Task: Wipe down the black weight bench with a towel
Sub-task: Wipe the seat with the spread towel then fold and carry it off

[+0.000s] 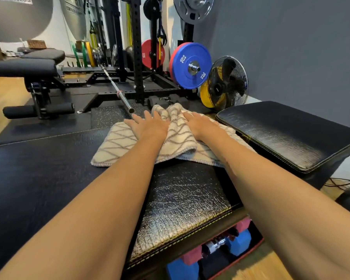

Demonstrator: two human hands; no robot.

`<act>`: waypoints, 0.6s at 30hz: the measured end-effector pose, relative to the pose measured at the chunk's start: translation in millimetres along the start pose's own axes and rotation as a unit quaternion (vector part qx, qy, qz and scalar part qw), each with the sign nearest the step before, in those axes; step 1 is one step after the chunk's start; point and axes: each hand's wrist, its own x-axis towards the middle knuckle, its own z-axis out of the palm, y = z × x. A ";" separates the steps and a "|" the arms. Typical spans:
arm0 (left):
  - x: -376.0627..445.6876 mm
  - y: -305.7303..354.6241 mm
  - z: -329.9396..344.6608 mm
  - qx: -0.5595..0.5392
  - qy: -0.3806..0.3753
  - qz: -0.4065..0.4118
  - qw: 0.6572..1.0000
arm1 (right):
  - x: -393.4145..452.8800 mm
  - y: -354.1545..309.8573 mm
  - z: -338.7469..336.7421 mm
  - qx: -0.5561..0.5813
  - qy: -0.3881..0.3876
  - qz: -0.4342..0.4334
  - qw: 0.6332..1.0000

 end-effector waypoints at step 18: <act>-122.1 -5.5 -2.8 -0.009 -0.009 0.061 0.998 | -145.2 16.7 -1.2 0.008 -0.005 0.022 1.000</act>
